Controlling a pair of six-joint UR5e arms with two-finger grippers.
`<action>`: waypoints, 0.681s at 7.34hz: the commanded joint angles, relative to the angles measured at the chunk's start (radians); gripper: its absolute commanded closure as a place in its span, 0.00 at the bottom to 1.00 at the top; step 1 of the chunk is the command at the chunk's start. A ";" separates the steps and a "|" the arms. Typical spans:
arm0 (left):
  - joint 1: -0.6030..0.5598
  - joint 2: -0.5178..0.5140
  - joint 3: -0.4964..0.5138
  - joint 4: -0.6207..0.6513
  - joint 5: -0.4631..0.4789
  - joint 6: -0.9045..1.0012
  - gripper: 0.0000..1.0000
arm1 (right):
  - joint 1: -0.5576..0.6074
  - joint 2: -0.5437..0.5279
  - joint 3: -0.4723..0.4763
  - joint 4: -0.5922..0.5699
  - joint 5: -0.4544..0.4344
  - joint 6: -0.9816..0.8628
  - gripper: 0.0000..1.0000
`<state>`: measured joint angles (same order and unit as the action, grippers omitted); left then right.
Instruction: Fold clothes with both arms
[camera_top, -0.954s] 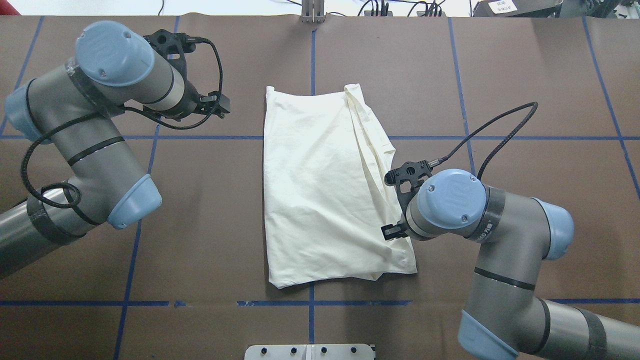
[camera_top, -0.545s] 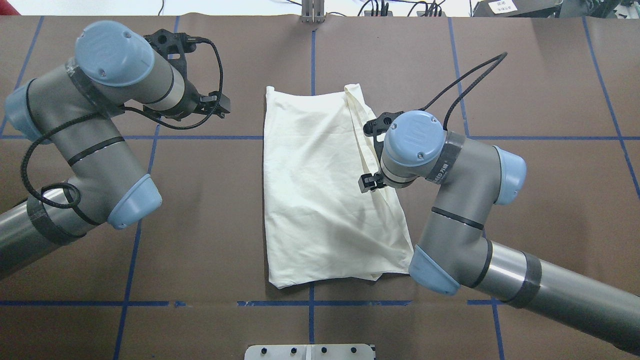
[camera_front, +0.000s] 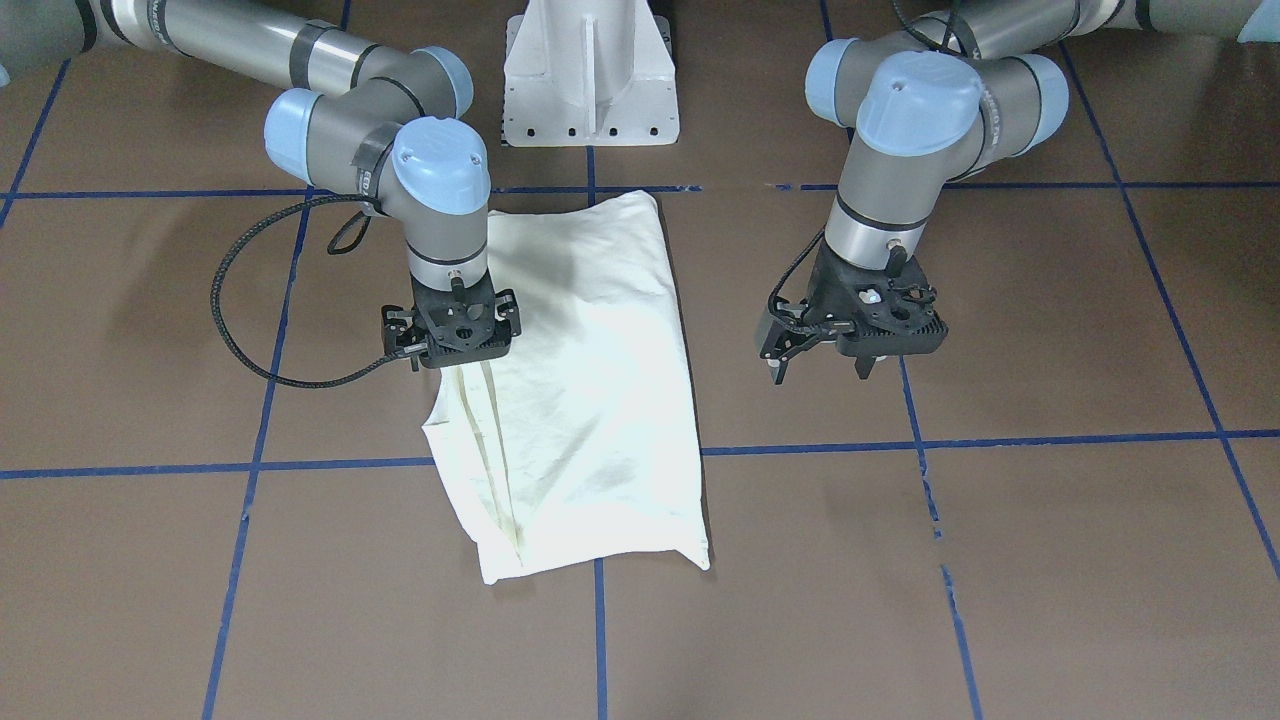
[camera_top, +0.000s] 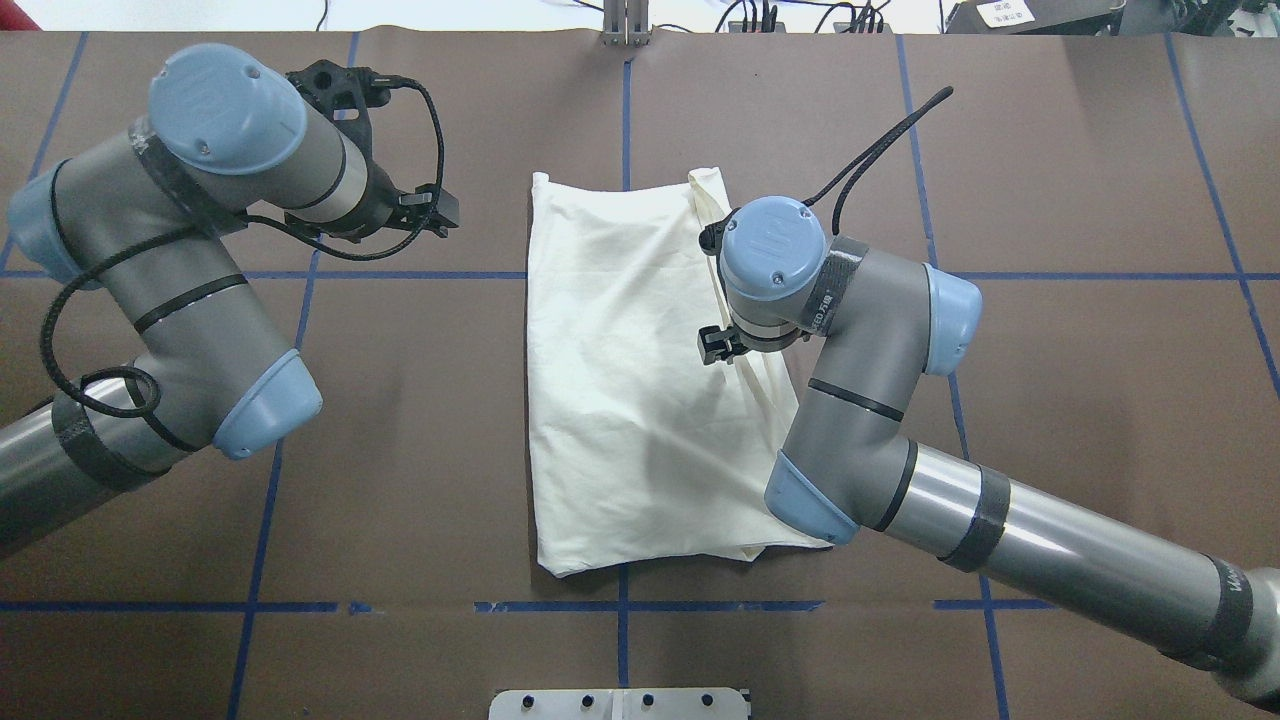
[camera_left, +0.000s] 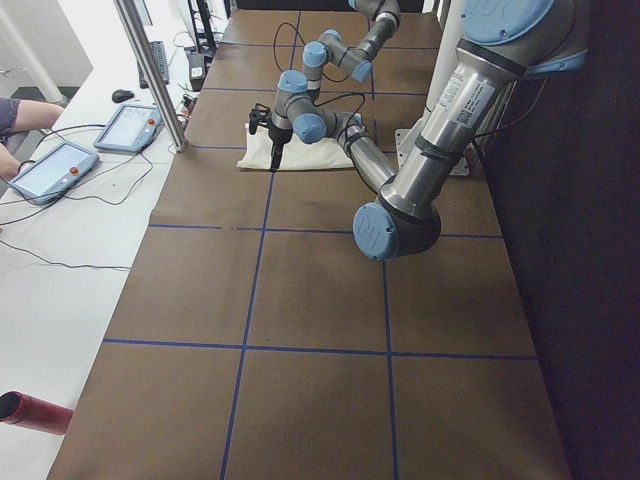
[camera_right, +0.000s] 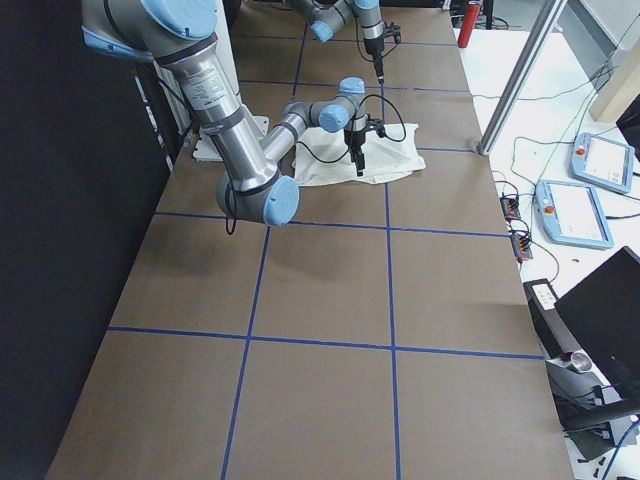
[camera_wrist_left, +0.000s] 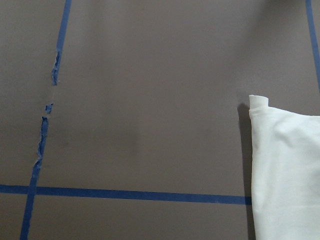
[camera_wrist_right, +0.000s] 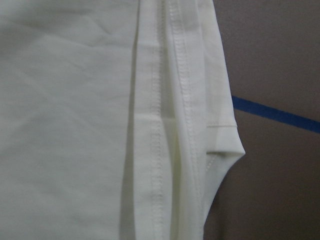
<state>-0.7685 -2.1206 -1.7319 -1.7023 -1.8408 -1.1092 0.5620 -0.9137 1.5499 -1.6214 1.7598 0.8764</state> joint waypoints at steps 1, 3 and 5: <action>0.000 -0.002 0.000 0.000 0.000 0.000 0.00 | 0.001 0.003 -0.025 0.000 0.003 -0.011 0.00; 0.000 -0.006 -0.003 0.003 -0.002 -0.001 0.00 | 0.019 -0.014 -0.025 -0.002 0.007 -0.028 0.00; 0.003 -0.007 -0.009 0.003 -0.005 -0.006 0.00 | 0.068 -0.040 -0.025 -0.003 0.036 -0.075 0.00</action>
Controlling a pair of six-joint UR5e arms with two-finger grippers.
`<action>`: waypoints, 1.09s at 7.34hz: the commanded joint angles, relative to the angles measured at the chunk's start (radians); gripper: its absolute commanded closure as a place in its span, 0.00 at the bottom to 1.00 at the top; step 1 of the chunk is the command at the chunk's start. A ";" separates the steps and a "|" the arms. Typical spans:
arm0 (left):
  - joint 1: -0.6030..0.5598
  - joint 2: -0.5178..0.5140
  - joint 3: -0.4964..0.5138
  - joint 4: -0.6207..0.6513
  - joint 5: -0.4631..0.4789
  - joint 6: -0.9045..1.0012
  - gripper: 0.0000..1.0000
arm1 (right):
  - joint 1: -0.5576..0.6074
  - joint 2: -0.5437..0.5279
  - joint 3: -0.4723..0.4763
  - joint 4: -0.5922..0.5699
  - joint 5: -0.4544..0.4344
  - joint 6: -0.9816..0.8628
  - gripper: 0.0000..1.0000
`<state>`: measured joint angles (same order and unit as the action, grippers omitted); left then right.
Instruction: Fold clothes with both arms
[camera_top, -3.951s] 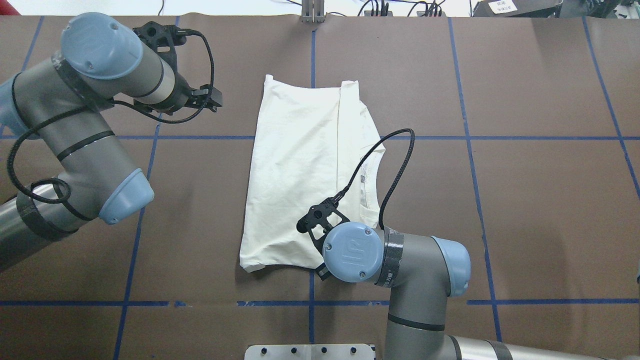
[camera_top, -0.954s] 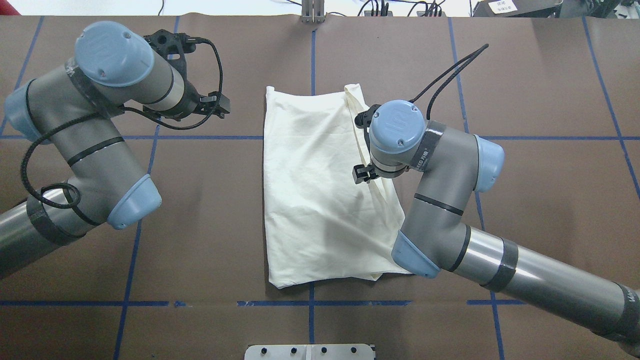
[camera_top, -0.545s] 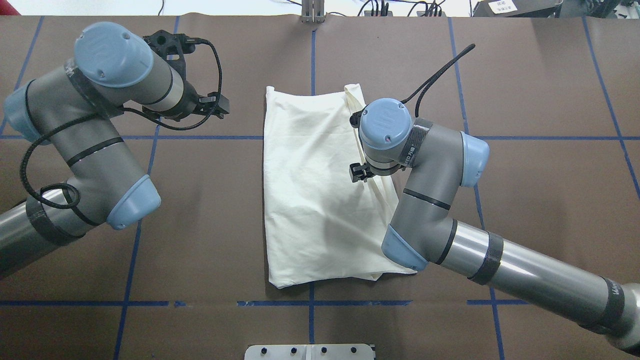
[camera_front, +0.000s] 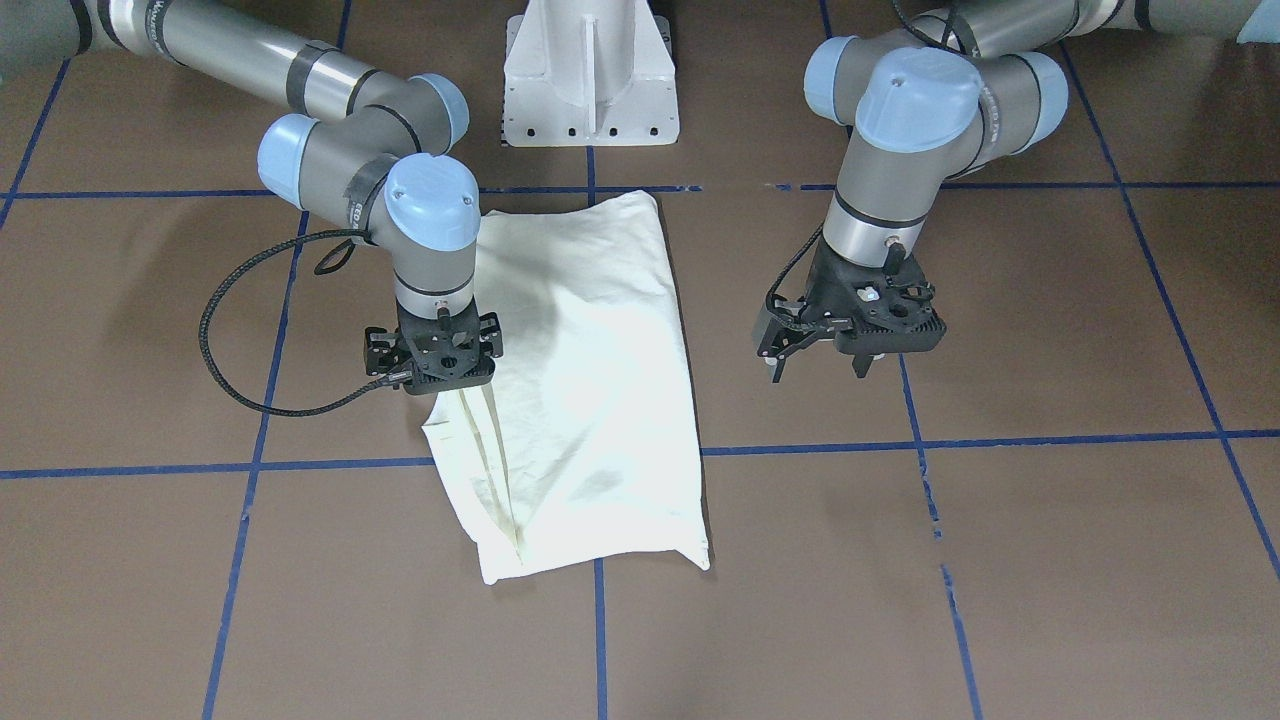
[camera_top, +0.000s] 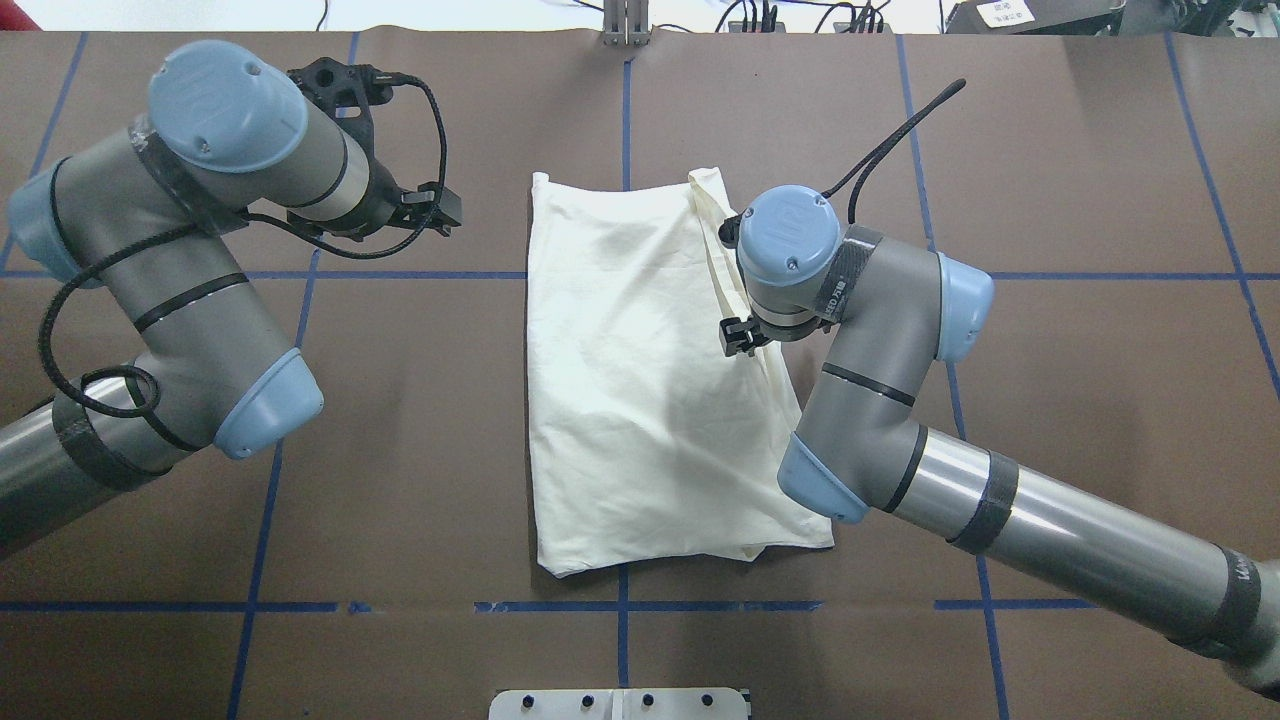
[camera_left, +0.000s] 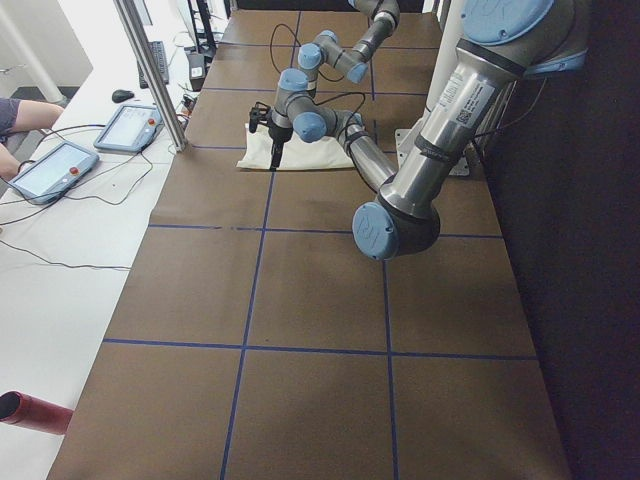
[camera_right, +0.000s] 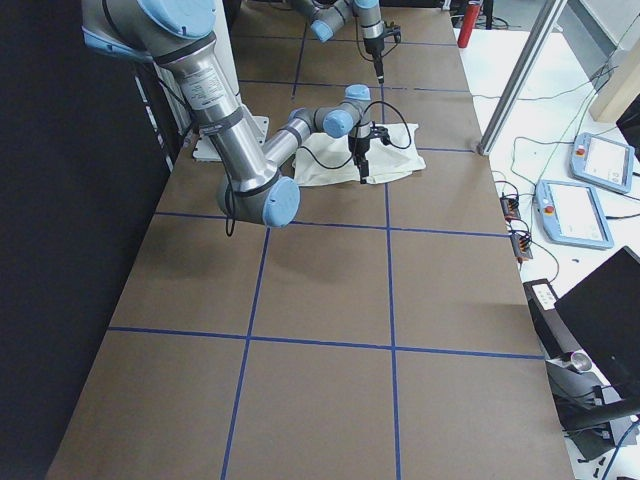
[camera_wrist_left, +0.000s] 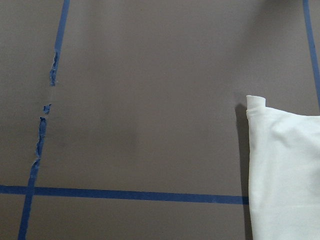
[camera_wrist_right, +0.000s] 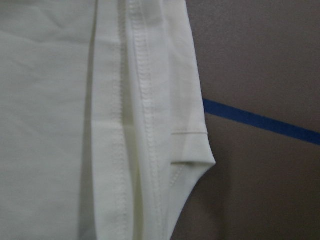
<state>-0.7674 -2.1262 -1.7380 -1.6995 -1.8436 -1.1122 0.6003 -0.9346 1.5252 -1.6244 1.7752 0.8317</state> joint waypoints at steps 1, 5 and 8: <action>0.007 -0.003 -0.008 0.004 -0.035 -0.009 0.00 | 0.080 -0.064 0.000 0.003 0.045 -0.084 0.00; 0.007 -0.009 -0.079 0.011 -0.042 -0.009 0.00 | 0.188 -0.008 0.003 0.011 0.182 -0.161 0.00; 0.057 0.011 -0.095 0.000 -0.236 -0.197 0.00 | 0.191 -0.038 0.136 0.052 0.312 -0.041 0.00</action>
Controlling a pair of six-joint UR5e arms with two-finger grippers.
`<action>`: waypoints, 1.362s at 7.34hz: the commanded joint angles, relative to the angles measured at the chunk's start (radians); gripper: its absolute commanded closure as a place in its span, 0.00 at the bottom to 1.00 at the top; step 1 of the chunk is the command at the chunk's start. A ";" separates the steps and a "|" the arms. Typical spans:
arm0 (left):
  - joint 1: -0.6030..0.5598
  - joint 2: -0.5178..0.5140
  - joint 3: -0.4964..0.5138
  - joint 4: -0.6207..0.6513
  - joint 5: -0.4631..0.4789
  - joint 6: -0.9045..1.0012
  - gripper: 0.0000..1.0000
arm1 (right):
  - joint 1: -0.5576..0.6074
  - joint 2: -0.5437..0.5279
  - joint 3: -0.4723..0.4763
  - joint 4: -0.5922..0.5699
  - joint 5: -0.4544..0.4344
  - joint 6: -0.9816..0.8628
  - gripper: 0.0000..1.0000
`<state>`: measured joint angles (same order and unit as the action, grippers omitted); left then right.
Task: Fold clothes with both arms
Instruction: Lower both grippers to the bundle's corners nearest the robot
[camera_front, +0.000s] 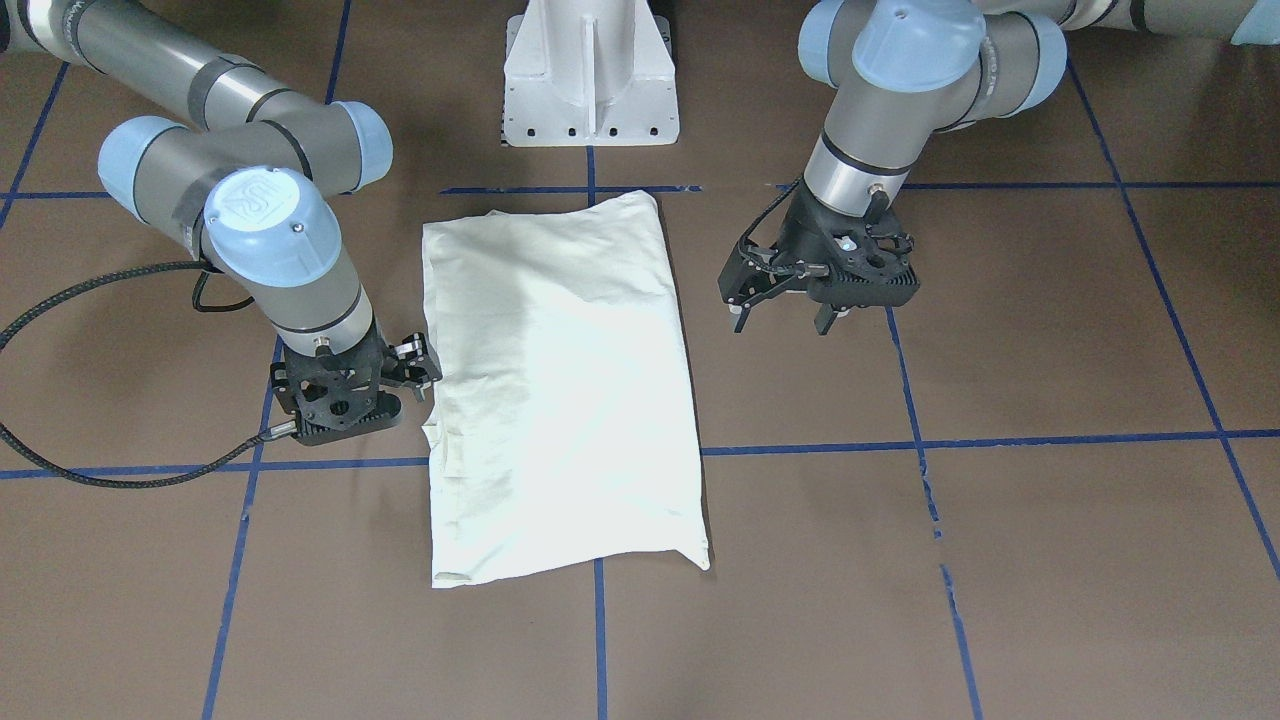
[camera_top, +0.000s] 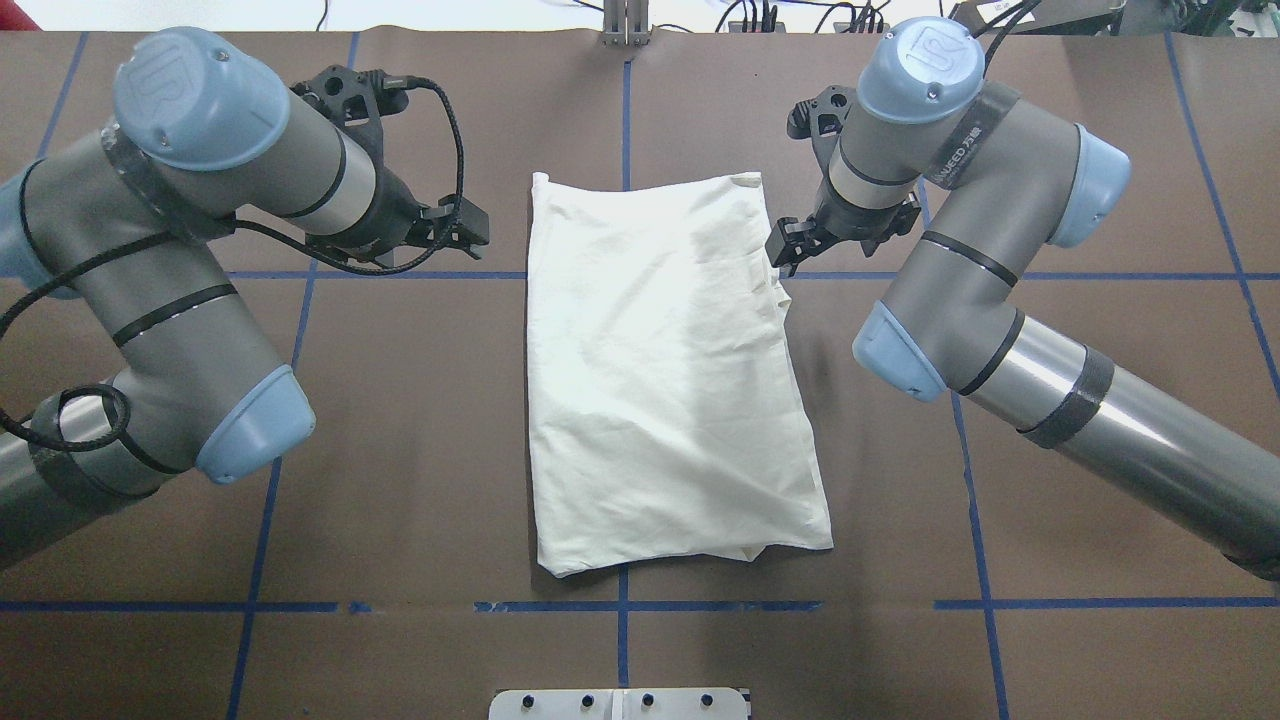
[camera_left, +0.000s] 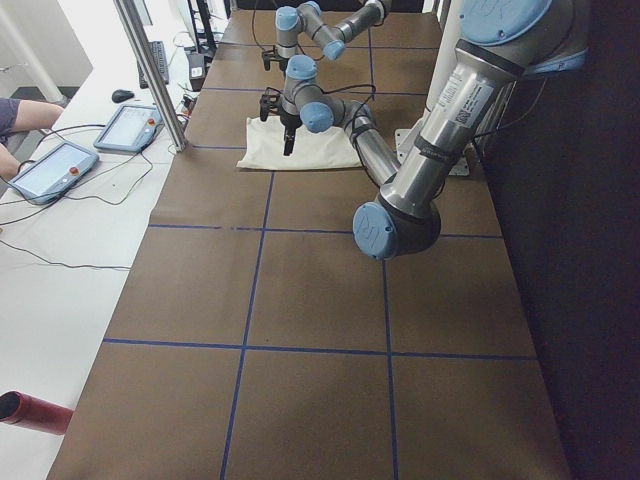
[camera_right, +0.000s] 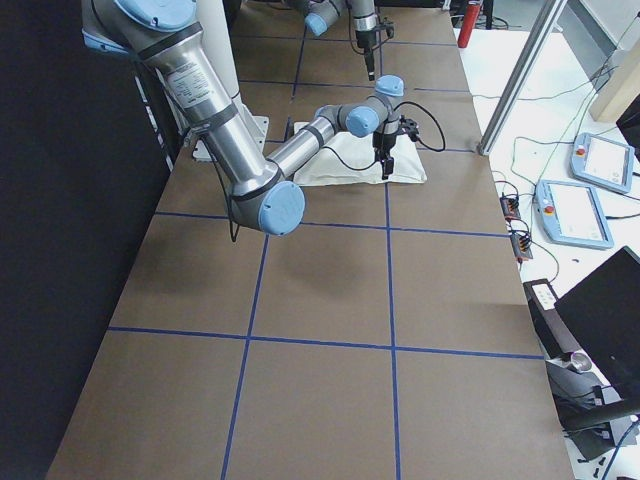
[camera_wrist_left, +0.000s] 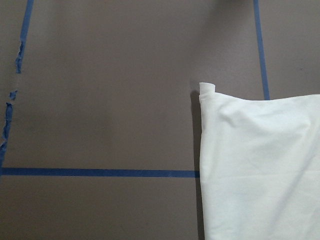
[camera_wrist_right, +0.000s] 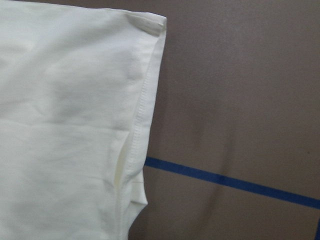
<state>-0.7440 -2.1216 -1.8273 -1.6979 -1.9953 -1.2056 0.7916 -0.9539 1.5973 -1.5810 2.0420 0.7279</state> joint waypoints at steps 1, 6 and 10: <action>0.137 0.008 -0.009 -0.005 -0.073 -0.252 0.00 | -0.008 -0.057 0.117 0.010 0.075 0.109 0.00; 0.439 0.009 0.006 -0.019 0.154 -0.569 0.08 | -0.087 -0.092 0.282 0.009 0.075 0.324 0.00; 0.443 0.026 0.014 -0.022 0.151 -0.578 0.13 | -0.107 -0.092 0.279 0.010 0.069 0.338 0.00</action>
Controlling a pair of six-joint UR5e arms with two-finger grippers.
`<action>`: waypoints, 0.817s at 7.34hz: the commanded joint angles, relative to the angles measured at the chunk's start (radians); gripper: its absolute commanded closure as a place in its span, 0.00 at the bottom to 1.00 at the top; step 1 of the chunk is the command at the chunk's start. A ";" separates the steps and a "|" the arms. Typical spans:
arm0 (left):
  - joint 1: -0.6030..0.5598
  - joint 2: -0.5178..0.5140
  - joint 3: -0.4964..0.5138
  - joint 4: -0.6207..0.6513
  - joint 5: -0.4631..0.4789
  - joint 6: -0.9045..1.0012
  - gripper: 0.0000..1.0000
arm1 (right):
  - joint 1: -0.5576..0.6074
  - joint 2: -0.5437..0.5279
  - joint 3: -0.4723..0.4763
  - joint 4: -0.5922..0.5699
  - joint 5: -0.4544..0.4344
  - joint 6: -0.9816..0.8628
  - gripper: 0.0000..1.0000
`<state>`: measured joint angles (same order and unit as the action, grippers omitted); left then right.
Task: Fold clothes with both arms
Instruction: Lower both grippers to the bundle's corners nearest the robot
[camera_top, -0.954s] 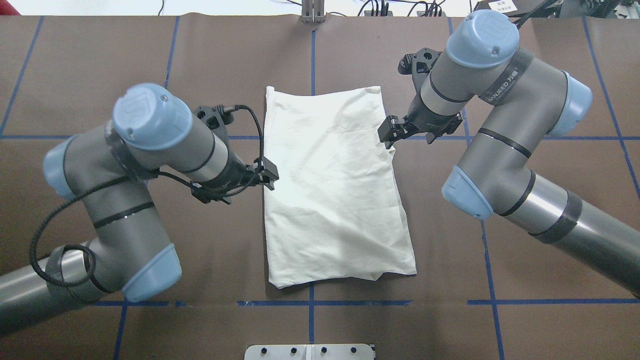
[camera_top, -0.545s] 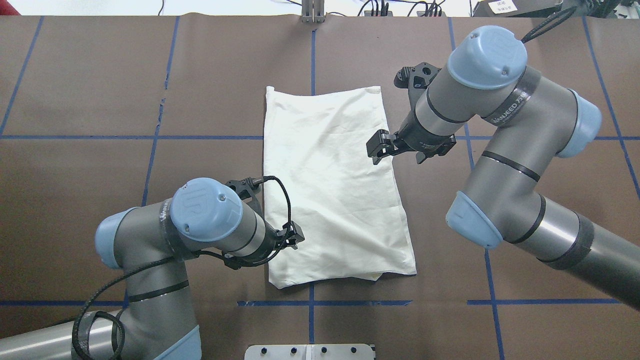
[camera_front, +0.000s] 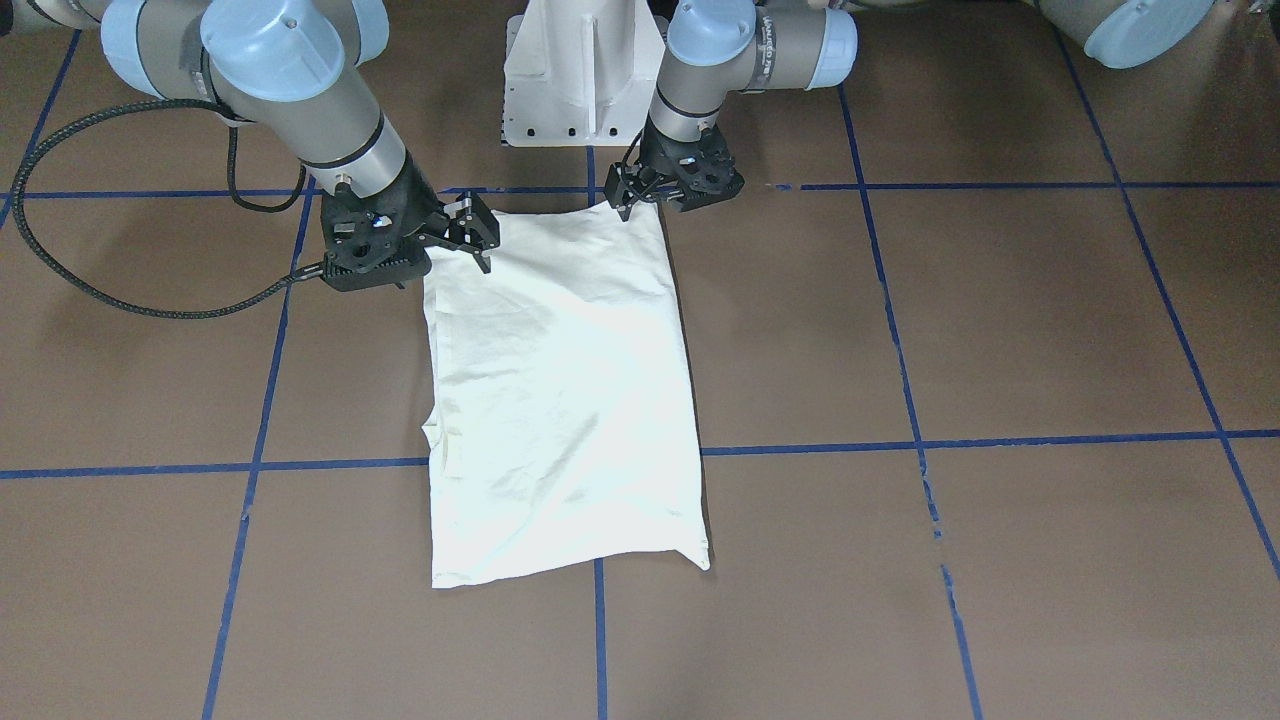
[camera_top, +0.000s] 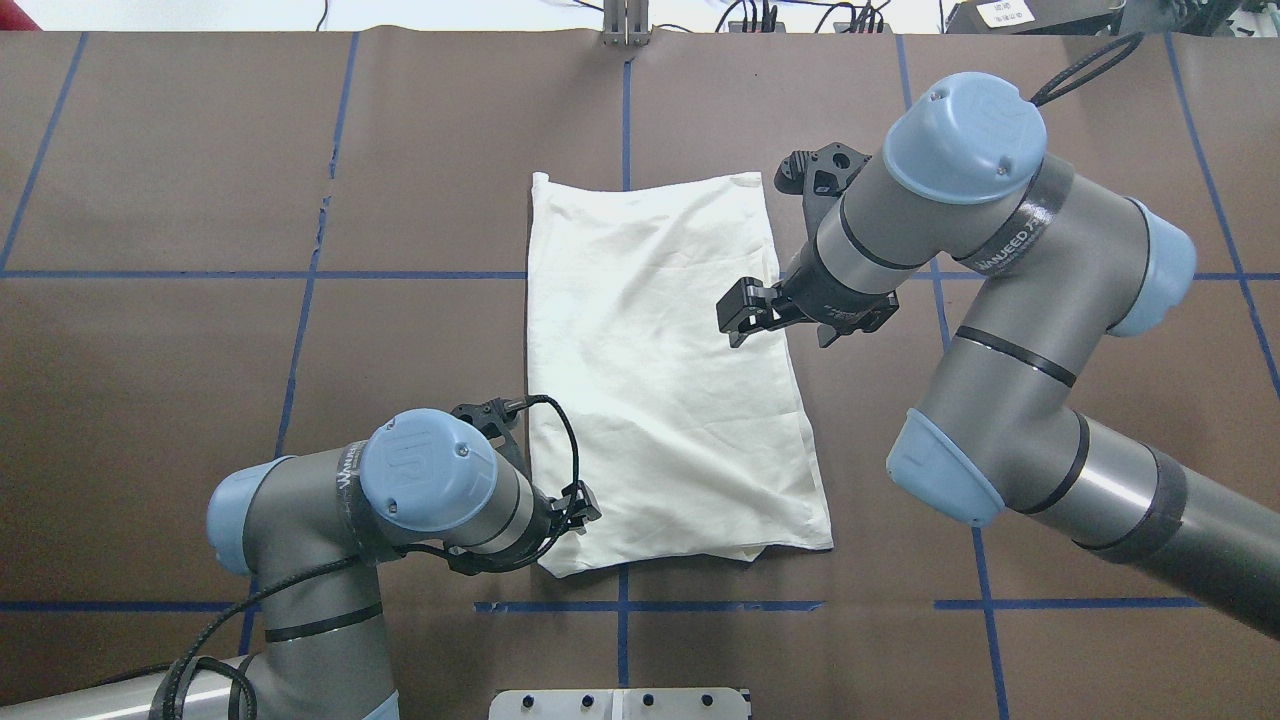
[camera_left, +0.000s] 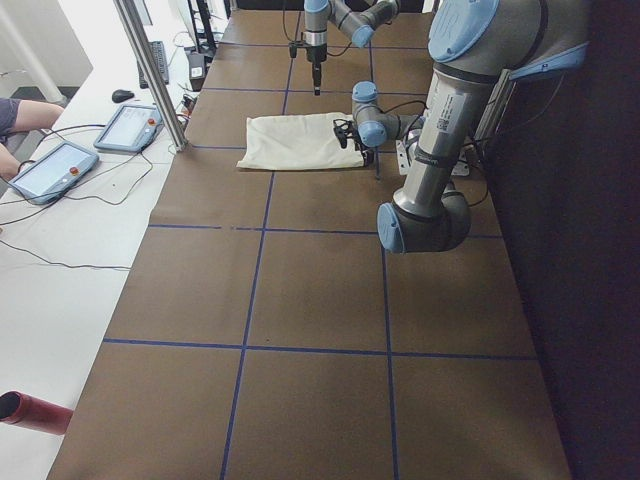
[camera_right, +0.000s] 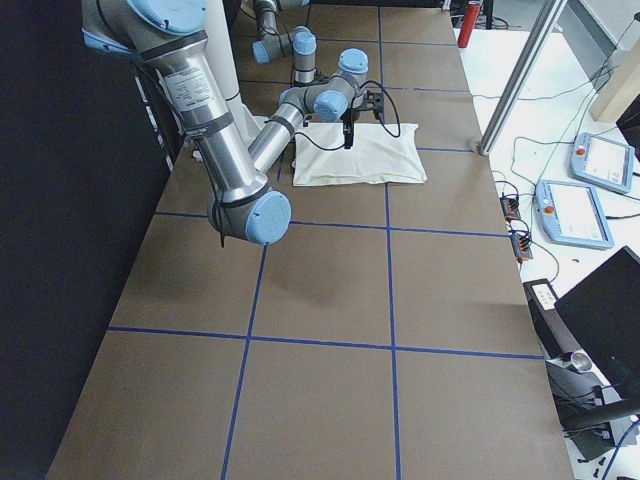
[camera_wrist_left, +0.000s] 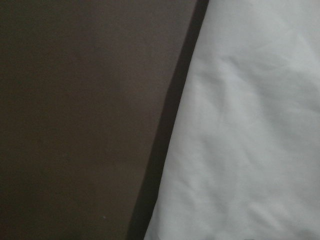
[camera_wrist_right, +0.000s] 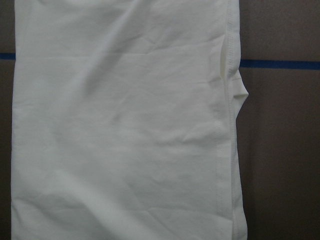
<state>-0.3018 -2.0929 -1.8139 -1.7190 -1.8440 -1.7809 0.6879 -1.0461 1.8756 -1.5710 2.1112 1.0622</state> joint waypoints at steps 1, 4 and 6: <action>0.006 -0.004 0.008 -0.001 0.000 -0.005 0.13 | -0.004 0.000 -0.001 0.000 0.000 0.004 0.00; 0.009 -0.024 0.045 -0.005 0.012 -0.003 0.15 | -0.004 -0.002 -0.004 0.000 0.000 0.002 0.00; 0.009 -0.024 0.067 -0.040 0.014 -0.005 0.29 | -0.004 -0.002 -0.004 -0.001 0.000 0.002 0.00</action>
<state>-0.2936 -2.1157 -1.7607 -1.7428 -1.8310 -1.7850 0.6842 -1.0477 1.8716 -1.5718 2.1108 1.0648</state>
